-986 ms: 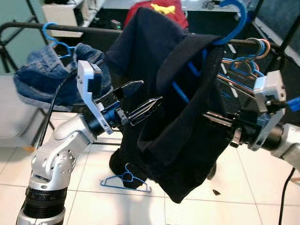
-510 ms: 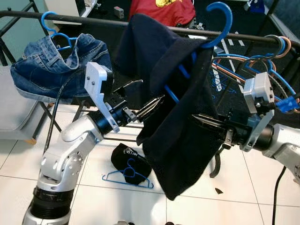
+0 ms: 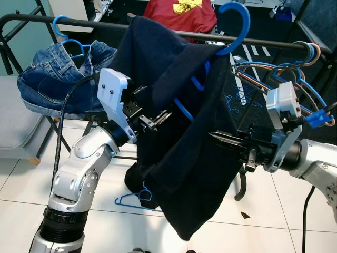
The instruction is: Hang hanger
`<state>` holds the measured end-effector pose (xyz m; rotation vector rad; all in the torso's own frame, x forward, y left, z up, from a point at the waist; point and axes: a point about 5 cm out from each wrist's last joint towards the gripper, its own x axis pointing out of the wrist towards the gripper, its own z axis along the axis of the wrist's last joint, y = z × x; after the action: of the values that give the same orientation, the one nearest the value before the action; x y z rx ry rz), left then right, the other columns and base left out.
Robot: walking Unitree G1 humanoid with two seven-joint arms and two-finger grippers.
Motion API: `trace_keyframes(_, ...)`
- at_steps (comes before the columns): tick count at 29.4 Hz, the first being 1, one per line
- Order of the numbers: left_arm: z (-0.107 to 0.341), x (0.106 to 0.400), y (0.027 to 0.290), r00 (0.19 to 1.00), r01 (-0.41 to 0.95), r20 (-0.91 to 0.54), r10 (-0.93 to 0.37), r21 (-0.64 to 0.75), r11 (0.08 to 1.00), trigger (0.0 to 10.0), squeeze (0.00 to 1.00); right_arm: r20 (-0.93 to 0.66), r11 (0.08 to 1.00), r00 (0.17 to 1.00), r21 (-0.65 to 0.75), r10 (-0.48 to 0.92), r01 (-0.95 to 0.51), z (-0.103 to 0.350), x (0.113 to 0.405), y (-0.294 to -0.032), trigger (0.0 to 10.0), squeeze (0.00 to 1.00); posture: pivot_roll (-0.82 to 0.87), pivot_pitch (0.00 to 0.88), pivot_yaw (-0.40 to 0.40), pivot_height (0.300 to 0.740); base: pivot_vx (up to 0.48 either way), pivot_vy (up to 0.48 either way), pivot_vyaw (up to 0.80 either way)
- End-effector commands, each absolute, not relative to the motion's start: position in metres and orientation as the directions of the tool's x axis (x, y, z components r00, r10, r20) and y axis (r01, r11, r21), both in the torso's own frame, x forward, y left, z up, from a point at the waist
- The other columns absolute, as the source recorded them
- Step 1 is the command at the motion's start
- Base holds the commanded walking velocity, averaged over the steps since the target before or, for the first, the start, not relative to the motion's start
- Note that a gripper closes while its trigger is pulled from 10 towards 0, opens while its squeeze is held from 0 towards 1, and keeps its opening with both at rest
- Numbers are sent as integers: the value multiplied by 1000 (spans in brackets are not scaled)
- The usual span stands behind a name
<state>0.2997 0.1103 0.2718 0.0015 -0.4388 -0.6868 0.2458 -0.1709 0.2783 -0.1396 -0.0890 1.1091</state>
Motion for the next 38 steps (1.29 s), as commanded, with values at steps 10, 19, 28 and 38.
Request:
trace_keyframes(10, 269, 318, 135, 826, 364, 355, -438, 257, 895, 0, 0, 19, 405, 409, -191, 912, -894, 285, 239, -166, 0, 0, -59, 188, -8, 740, 0, 0, 0)
trace_keyframes(19, 295, 331, 180, 865, 112, 434, -253, 324, 939, 0, 0, -206, 356, 382, -151, 901, -922, 259, 220, -181, 0, 0, -64, 185, -10, 740, 0, 0, 0)
trace_keyframes(28, 322, 344, 185, 833, 54, 506, -225, 330, 943, 0, 0, -347, 257, 269, -82, 898, -963, 245, 198, -179, 0, 0, -76, 185, -4, 740, 0, 0, 0)
trace_keyframes(38, 329, 352, 176, 822, 76, 504, -264, 362, 929, 0, 0, -314, 224, 250, -117, 916, -968, 261, 191, -177, 0, 0, -81, 188, 6, 740, 0, 0, 0)
